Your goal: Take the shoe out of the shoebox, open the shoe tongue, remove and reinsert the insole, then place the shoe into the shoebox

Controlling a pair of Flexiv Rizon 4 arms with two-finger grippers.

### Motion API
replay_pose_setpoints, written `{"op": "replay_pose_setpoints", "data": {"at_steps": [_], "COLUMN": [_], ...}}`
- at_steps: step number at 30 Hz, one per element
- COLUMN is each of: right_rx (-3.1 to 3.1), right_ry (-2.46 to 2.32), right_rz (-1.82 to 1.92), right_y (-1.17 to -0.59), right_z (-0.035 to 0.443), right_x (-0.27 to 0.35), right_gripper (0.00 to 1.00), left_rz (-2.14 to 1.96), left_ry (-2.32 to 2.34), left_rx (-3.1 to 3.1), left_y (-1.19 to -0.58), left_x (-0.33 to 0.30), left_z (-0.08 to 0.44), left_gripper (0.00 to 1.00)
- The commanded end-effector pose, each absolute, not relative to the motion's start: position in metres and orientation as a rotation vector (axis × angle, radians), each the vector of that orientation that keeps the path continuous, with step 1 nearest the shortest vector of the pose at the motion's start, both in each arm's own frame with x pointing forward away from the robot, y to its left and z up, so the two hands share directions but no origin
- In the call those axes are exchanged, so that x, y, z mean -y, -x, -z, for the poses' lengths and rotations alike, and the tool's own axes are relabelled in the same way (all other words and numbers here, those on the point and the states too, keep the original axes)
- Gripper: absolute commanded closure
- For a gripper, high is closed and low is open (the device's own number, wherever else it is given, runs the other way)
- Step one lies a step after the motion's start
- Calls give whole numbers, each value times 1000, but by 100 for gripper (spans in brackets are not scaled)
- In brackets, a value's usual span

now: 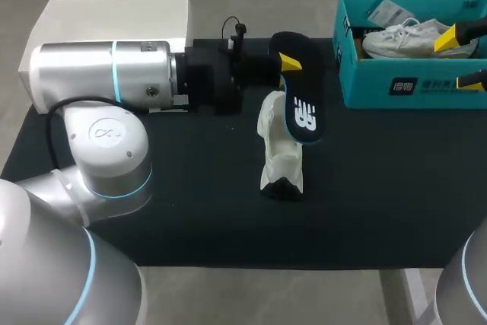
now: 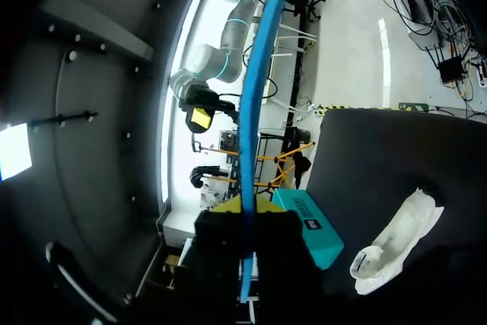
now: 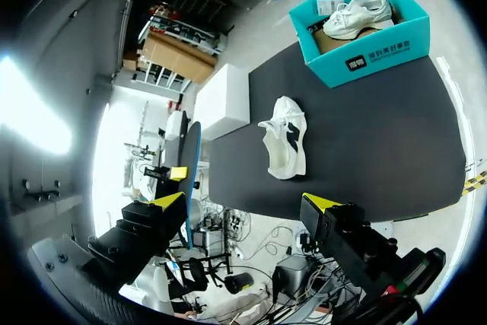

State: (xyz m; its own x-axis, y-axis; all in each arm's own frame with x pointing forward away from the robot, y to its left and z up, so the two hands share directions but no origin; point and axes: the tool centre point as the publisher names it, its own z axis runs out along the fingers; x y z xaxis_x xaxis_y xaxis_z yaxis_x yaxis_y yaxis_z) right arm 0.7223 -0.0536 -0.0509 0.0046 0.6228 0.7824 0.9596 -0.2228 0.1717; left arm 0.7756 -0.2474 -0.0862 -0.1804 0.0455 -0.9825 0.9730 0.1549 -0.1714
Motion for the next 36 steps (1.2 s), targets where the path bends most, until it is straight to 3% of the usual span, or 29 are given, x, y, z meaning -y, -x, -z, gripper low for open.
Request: {"op": "replay_pose_setpoints", "data": {"at_steps": [1,36], "right_rx": [1650,1622], "right_ry": [1820,1846], "right_rz": [976,1009], "right_y": [-739,-738], "right_z": [48,49], "right_x": [51,50], "right_gripper": [0,0], "left_rz": [1190,1202], "left_ry": [-1042,-1038], "left_rx": [-1453,-1452], "left_y": [-772,-771], "left_x": [245,249], "left_z": [87,84], "left_gripper": [100,100]}}
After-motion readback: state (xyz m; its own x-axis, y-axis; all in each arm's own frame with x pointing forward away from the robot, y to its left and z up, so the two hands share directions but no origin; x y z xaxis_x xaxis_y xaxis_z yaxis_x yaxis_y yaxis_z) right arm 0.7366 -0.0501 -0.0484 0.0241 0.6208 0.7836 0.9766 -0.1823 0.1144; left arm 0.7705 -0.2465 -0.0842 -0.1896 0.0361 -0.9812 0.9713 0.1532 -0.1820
